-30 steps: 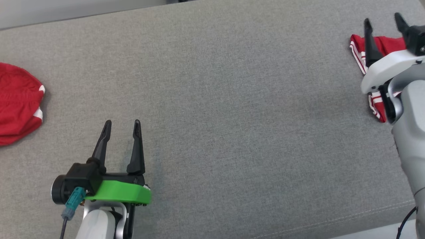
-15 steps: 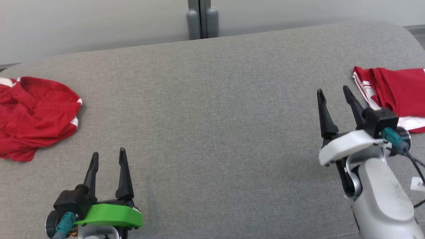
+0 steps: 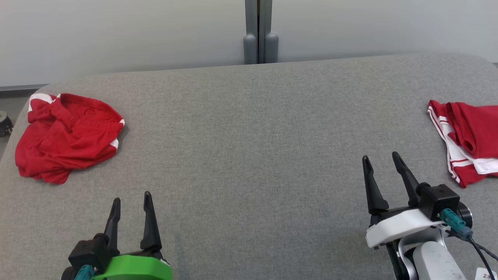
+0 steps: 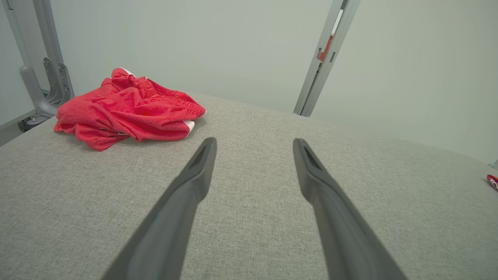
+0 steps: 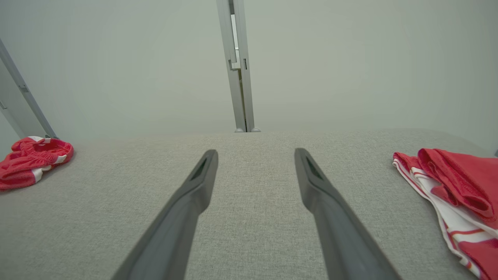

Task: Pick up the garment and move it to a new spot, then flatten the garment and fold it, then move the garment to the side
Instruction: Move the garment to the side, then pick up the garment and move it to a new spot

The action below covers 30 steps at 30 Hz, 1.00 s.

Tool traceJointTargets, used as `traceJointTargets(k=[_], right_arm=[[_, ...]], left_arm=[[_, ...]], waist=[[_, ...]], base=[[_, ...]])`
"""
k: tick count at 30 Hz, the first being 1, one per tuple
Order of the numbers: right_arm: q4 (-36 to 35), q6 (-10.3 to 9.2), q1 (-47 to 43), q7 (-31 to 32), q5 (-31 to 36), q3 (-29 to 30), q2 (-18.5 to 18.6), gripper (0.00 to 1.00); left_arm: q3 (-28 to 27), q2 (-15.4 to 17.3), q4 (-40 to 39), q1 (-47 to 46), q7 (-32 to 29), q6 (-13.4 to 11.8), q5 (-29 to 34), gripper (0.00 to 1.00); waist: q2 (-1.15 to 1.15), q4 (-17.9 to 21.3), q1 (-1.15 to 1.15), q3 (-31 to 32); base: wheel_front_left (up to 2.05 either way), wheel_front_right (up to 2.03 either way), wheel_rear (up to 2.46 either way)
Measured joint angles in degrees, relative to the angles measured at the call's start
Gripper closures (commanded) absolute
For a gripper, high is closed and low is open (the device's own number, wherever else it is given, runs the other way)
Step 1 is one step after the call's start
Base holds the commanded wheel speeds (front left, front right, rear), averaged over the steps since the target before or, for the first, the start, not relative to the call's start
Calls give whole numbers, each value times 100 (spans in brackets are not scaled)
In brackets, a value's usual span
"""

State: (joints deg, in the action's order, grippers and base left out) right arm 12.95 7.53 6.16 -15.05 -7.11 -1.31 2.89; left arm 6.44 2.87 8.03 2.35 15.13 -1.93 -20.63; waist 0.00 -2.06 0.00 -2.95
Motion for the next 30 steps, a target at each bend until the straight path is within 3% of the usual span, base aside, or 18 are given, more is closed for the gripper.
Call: traceJointTargets(k=[19,30], right_arm=[[-13,0,-116,7,-140,-79,-7,0],[13,0,-216,15,-289,-335,-7,0]], left_arm=[[99,-1,-19,54,0,-15,-8,0],[71,-7,2,38,0,-15,26,0]], waist=[[0,-60,0,55],[0,-770,0,96]], base=[[0,0,0],[0,0,0]])
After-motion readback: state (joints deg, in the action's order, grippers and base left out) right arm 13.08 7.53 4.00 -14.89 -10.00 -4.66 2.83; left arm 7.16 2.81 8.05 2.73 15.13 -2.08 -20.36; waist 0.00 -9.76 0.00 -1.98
